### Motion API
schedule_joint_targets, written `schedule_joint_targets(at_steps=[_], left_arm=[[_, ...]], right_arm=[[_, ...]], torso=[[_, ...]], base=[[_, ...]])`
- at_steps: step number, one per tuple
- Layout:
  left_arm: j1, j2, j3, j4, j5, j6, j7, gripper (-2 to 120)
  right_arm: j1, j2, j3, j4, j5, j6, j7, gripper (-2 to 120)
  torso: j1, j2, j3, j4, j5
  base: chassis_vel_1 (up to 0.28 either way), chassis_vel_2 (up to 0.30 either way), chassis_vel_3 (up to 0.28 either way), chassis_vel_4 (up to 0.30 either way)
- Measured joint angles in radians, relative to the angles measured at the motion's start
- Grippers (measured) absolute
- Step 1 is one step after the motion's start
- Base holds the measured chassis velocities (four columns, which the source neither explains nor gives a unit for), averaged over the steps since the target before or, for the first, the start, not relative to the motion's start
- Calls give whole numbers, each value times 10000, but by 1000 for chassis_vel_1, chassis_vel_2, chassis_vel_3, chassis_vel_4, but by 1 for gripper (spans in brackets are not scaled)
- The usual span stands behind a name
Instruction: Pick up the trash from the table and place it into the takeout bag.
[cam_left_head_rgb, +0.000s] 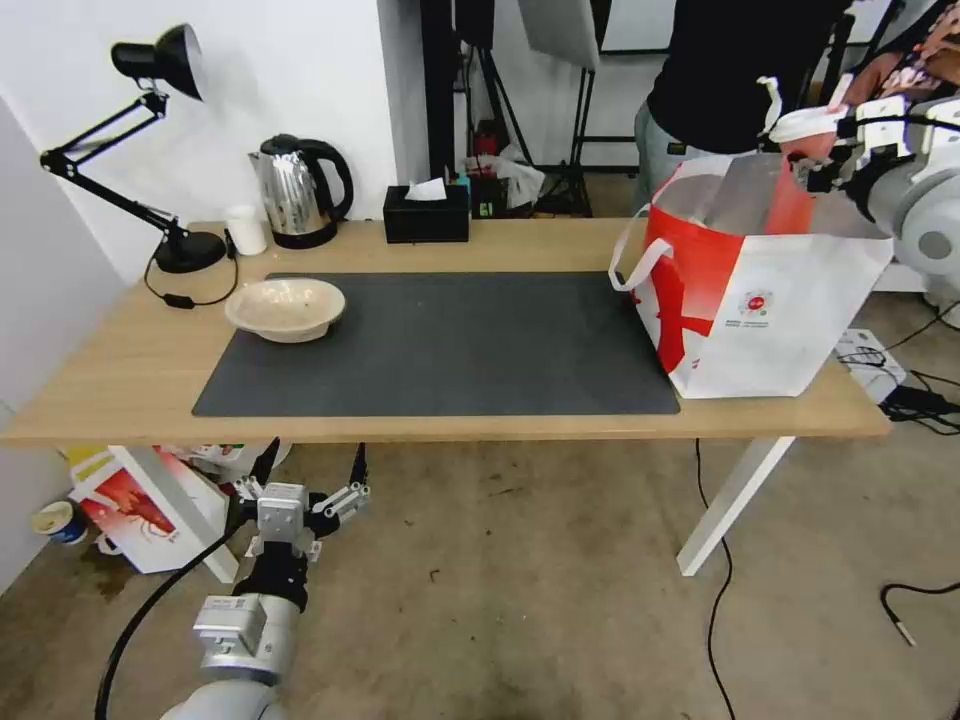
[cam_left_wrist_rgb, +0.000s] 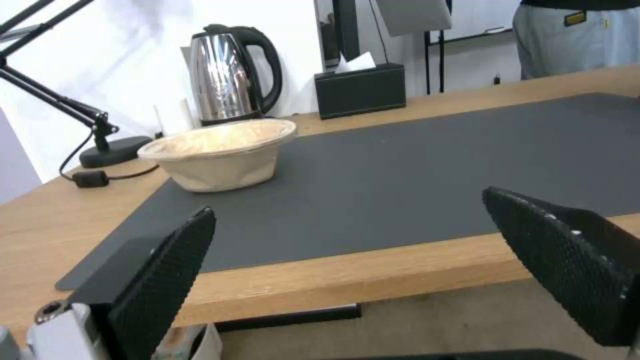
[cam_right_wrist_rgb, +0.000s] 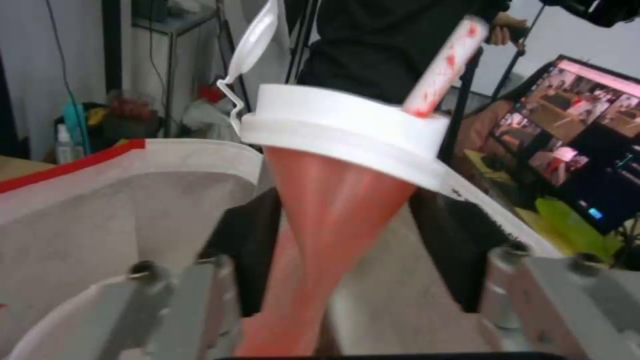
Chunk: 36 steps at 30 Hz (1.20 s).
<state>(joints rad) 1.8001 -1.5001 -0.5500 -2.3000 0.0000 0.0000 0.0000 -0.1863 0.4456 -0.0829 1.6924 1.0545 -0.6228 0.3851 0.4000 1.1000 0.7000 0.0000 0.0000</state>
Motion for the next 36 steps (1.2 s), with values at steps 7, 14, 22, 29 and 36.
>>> schedule_joint_targets(at_steps=[7,14,22,29,36], left_arm=[[0,0,0,0,0,0,0,100],[0,0,0,0,0,0,0,100],[0,0,0,0,0,0,0,100],[0,0,0,0,0,0,0,100],[0,0,0,0,0,0,0,100]], right_arm=[[96,-101,-40,14,-157,-71,-146,82],[211,-195,-57,100,-190,-243,-137,99],[315,-421,-66,199,-184,-332,-102,100],[476,-642,-229,308,-193,-590,-279,100],[548,-837,-319,436,-335,-955,-585,100]], torso=[[0,0,0,0,0],[0,0,0,0,0],[0,0,0,-1,0],[0,0,0,0,0],[0,0,0,-1,-1]], base=[[0,0,0,0],[0,0,0,0],[0,0,0,0],[0,0,0,0],[0,0,0,0]])
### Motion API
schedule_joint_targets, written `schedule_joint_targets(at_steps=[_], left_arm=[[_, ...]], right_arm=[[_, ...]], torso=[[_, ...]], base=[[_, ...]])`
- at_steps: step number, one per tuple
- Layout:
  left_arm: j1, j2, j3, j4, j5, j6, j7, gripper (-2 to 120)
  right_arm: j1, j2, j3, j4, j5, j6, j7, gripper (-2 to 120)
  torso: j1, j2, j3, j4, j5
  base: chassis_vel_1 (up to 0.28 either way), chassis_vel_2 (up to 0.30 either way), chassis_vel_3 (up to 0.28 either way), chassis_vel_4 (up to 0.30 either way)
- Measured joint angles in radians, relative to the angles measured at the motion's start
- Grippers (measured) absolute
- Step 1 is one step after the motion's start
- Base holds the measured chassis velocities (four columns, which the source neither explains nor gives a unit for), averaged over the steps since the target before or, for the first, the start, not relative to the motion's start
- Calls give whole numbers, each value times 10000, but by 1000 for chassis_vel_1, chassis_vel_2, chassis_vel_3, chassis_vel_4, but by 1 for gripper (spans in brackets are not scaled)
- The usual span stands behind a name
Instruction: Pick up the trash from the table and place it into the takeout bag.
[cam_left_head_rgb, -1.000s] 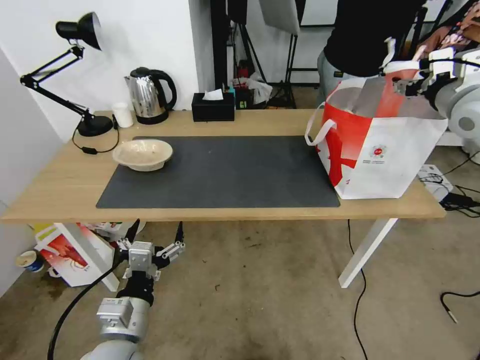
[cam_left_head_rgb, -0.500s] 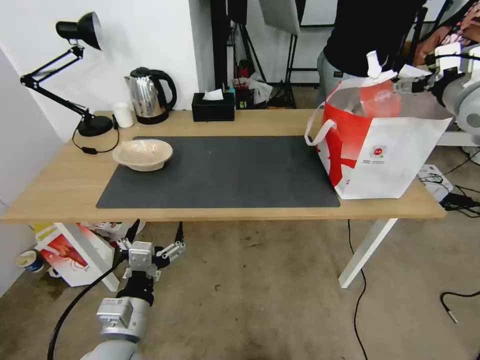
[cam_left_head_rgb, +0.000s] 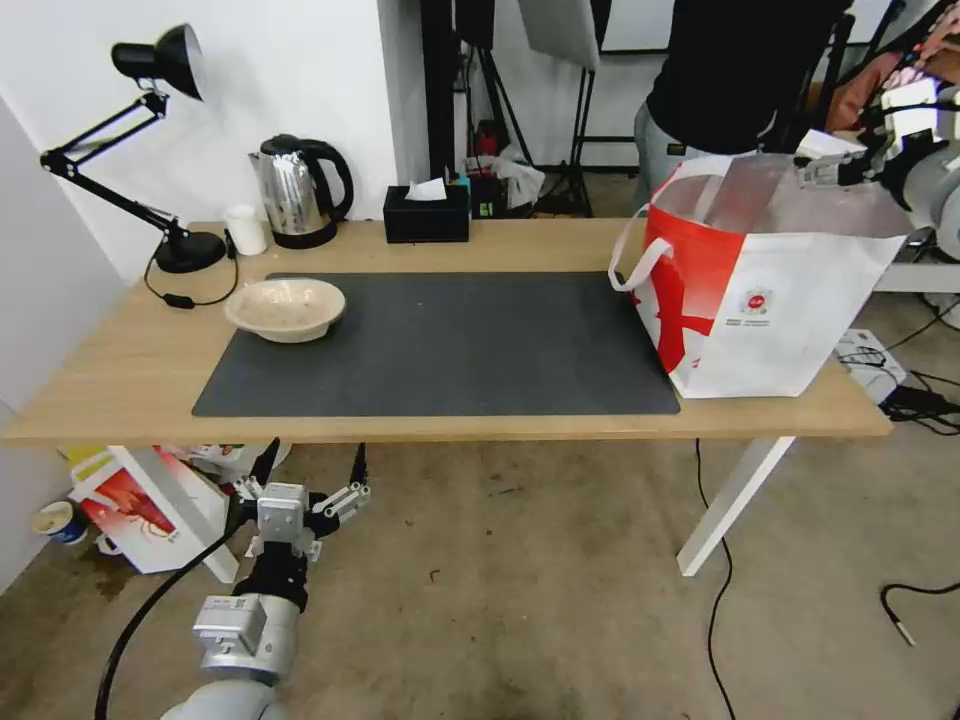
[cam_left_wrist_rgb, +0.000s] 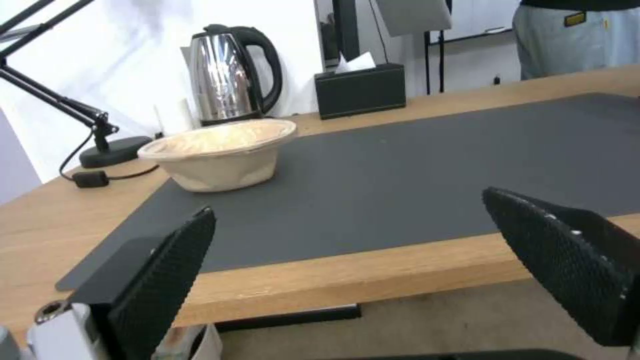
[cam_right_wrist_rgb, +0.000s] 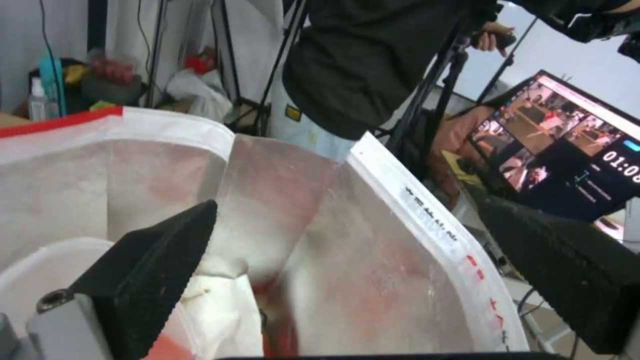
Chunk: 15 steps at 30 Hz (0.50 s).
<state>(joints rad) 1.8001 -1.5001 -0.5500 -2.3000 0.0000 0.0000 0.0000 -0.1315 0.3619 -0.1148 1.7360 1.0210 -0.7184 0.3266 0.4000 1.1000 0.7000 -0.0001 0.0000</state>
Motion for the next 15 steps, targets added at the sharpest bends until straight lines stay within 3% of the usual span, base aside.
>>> schedule_joint_targets(at_steps=[15], left_arm=[[0,0,0,0,0,0,0,100]], right_arm=[[41,41,171,49,41,196,117,100]], torso=[[0,0,0,0,1]], base=[[0,0,0,0]])
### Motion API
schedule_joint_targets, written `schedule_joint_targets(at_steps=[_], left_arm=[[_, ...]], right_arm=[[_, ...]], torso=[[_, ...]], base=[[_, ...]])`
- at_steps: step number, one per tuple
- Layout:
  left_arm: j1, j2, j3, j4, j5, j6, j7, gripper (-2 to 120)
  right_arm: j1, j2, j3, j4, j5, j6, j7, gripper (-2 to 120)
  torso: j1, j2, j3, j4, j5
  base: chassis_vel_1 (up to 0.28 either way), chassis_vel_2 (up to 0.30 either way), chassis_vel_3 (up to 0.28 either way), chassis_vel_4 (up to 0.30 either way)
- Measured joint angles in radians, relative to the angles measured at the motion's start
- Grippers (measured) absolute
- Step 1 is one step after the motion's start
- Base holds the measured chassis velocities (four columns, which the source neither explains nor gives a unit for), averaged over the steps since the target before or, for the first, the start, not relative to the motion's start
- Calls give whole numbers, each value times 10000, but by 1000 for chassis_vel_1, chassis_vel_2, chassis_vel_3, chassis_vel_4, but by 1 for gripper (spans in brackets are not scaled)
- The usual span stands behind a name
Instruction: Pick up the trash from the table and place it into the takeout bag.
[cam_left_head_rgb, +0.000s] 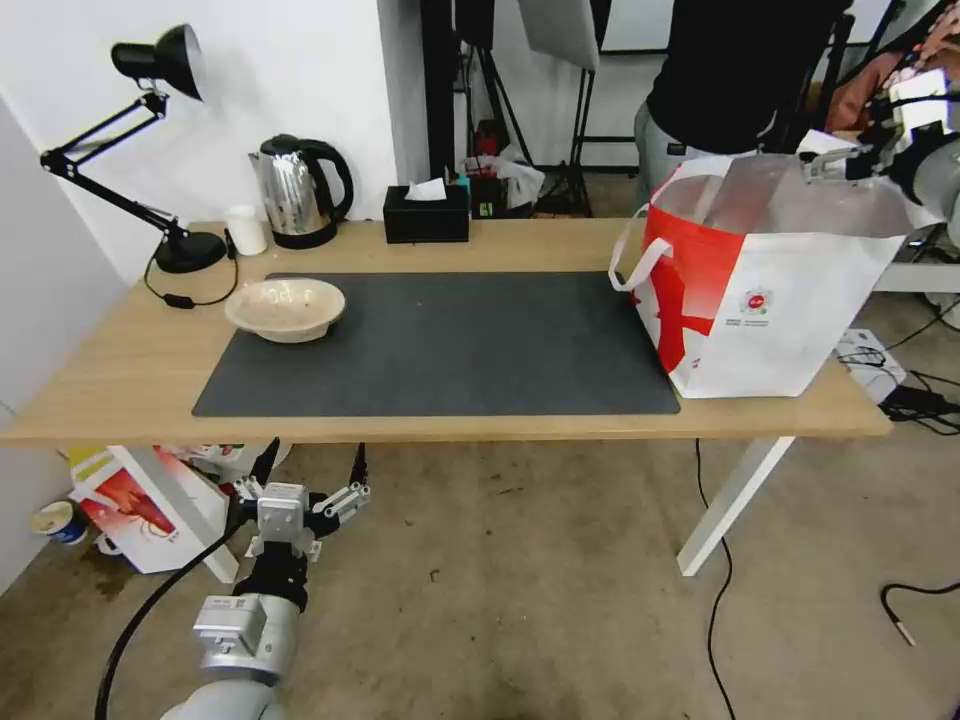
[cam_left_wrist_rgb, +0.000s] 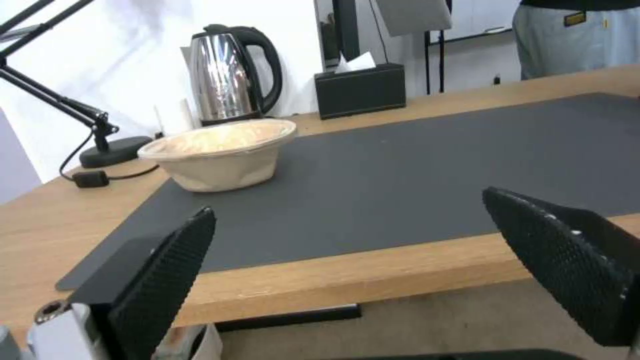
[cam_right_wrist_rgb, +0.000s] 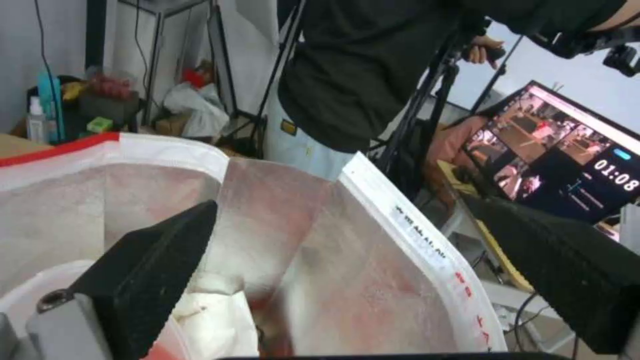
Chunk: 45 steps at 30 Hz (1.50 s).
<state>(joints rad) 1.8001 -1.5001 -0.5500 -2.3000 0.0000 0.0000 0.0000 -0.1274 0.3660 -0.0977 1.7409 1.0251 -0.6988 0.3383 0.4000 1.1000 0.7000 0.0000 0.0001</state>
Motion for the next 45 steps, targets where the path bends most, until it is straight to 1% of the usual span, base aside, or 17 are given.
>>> schedule_joint_targets(at_steps=[6,8,10,11,12,14,15,16,17,19,20,24,28,33,35,40,45], left_arm=[[0,0,0,0,0,0,0,100],[0,0,0,0,0,0,0,100],[0,0,0,0,0,0,0,100],[0,0,0,0,0,0,0,100],[0,0,0,0,0,0,0,100],[0,0,0,0,0,0,0,100],[0,0,0,0,0,0,0,100],[0,0,0,0,0,0,0,100],[0,0,0,0,0,0,0,100],[0,0,0,0,0,0,0,100],[0,0,0,0,0,0,0,100],[0,0,0,0,0,0,0,100],[0,0,0,0,0,0,0,100],[0,0,0,0,0,0,0,100],[0,0,0,0,0,0,0,100],[0,0,0,0,0,0,0,100],[0,0,0,0,0,0,0,100]], right_arm=[[-15,120,150,148,642,583,402,100],[-28,209,207,199,900,1208,615,100],[-53,387,391,348,1409,2301,821,100],[-53,387,391,348,1409,2301,821,100],[-67,450,421,407,1551,2748,836,100],[-123,644,481,534,1765,3746,867,100],[-278,935,587,760,1805,4748,982,100],[-278,935,587,760,1805,4748,982,100],[-332,1017,611,848,1805,5030,1021,100],[-548,1365,693,1220,1626,6030,1221,100],[-548,1365,693,1220,1626,6030,1221,100],[-816,1896,767,1742,1066,7060,1608,100],[-1001,2177,763,2056,873,7591,1796,100],[-1410,2545,814,2598,708,7839,1962,100],[-1515,2623,819,2701,645,7859,2001,100],[-2519,3369,900,3645,89,7888,2288,100],[-3090,3697,953,4180,-310,7857,2386,100]], torso=[[0,0,0,0,-1],[0,0,0,0,0],[0,0,0,-1,-2],[0,0,0,-1,-2],[0,0,0,-1,-2],[0,0,0,-1,-4],[0,0,0,2,-3],[0,0,0,2,-3],[0,0,0,3,-3],[0,-1,1,2,-3],[0,-1,1,2,-3],[0,0,1,0,-3],[0,0,1,0,-3],[0,0,0,0,-4],[0,0,0,0,-4],[0,0,0,1,-2],[0,0,-1,1,-2]], base=[[0,0,0,0],[0,0,0,0],[0,0,0,0],[0,0,0,0],[0,0,0,0],[0,0,0,0],[0,0,0,0],[0,0,0,0],[0,0,0,0],[0,0,0,0],[0,0,0,0],[0,0,0,0],[0,0,0,0],[0,0,0,0],[0,0,0,0],[0,0,0,0],[0,0,0,0]])
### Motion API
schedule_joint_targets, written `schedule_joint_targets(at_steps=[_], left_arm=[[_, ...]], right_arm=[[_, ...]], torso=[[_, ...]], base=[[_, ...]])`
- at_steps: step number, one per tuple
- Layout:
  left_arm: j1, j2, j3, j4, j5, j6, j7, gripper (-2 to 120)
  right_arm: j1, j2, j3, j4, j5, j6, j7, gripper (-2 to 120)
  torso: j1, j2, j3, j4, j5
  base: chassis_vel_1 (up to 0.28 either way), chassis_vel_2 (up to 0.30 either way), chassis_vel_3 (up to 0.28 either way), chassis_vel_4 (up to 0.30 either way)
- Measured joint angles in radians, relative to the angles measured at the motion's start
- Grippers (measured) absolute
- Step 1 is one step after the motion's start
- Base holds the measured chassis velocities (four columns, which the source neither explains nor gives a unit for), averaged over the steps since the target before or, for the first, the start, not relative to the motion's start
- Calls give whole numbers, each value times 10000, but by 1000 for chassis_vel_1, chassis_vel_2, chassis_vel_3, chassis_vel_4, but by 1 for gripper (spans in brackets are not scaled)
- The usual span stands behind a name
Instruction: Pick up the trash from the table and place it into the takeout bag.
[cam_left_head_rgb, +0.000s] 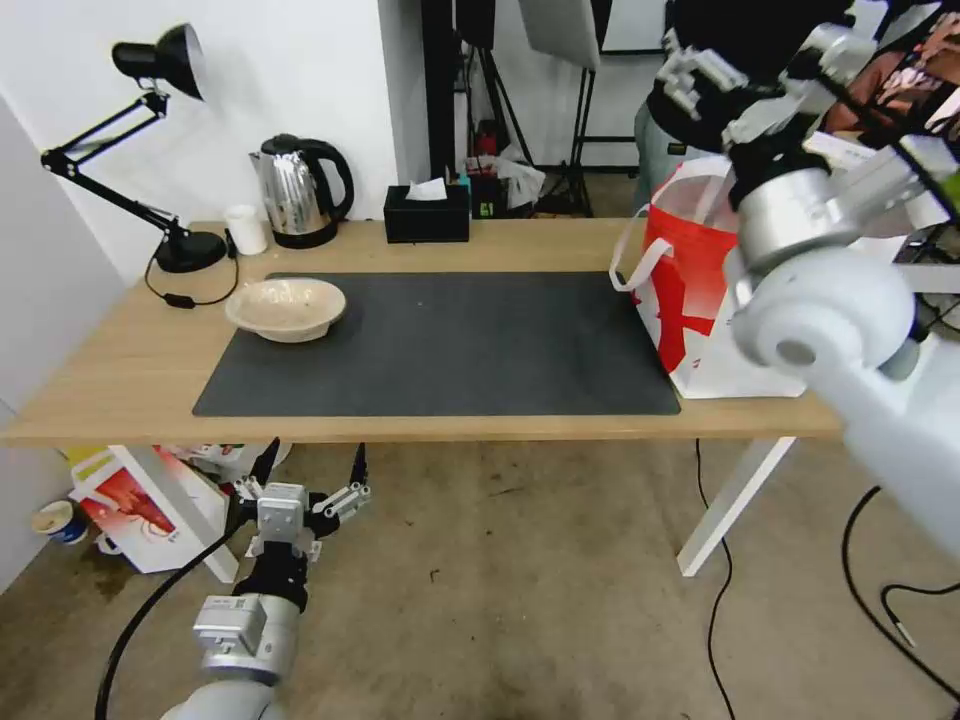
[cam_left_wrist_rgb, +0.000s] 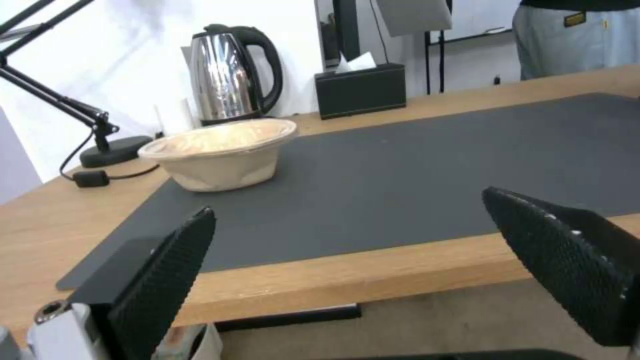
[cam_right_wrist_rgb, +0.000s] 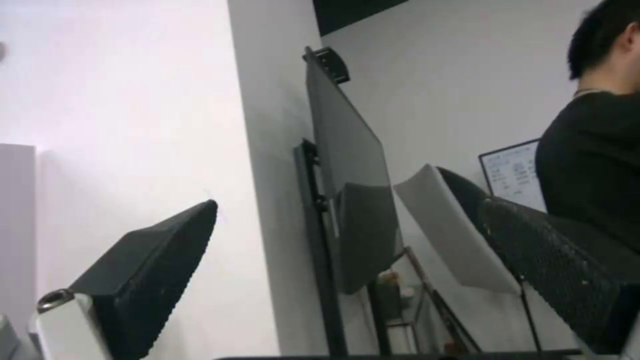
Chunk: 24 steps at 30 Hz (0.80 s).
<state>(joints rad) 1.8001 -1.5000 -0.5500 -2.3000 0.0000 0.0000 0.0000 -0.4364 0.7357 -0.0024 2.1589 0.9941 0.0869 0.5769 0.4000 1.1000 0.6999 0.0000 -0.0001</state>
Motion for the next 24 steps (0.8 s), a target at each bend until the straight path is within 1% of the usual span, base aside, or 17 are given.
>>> schedule_joint_targets(at_steps=[15,17,18,21,24], left_arm=[[0,0,1,0,0,0,0,100],[0,0,1,0,0,0,0,100],[0,0,1,0,0,0,0,100],[0,0,0,0,0,0,0,100],[0,0,0,0,0,0,0,100]], right_arm=[[-1495,366,545,970,-332,97,-264,100],[-1998,364,723,1161,-441,104,-415,100],[-1998,364,723,1161,-441,104,-415,100],[-2804,398,867,1388,-581,138,-704,100],[-3196,441,916,1504,-593,191,-911,100]], torso=[[0,0,0,0,0],[0,0,0,0,1],[0,0,0,0,1],[-1,0,1,-2,2],[-1,0,0,0,1]], base=[[0,0,0,0],[0,0,0,0],[0,0,0,0],[0,0,0,0],[0,0,0,0]])
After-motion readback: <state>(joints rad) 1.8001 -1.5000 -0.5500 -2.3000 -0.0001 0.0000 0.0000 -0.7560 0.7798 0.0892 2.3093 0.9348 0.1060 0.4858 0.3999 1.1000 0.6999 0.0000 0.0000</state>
